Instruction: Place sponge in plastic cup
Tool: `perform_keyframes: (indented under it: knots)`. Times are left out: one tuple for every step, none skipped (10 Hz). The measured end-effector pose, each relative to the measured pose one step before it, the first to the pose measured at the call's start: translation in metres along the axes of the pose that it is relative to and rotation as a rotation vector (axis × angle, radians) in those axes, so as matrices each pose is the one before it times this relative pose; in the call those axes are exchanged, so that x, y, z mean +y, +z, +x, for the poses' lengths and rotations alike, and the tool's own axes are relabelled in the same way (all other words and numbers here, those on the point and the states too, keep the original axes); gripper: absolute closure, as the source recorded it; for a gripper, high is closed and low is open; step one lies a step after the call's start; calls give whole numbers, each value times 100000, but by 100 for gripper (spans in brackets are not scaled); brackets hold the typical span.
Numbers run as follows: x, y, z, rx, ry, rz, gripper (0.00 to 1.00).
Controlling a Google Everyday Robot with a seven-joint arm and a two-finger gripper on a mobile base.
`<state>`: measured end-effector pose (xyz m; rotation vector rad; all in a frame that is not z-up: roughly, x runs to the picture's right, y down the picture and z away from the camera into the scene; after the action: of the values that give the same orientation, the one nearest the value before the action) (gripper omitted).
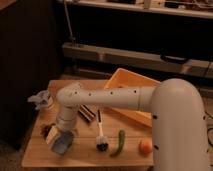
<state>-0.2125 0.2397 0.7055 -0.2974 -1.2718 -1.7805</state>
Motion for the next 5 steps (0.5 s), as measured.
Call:
perform_keyframes:
  knots:
    - [285,207,-105,-318,558,79,20]
    - [298,159,-61,-119,664,264,20]
    - [350,47,-105,296,1246,1111,20]
    - [524,-169,-135,915,1276,1715,20]
    - [492,-753,-111,2029,836,1742,20]
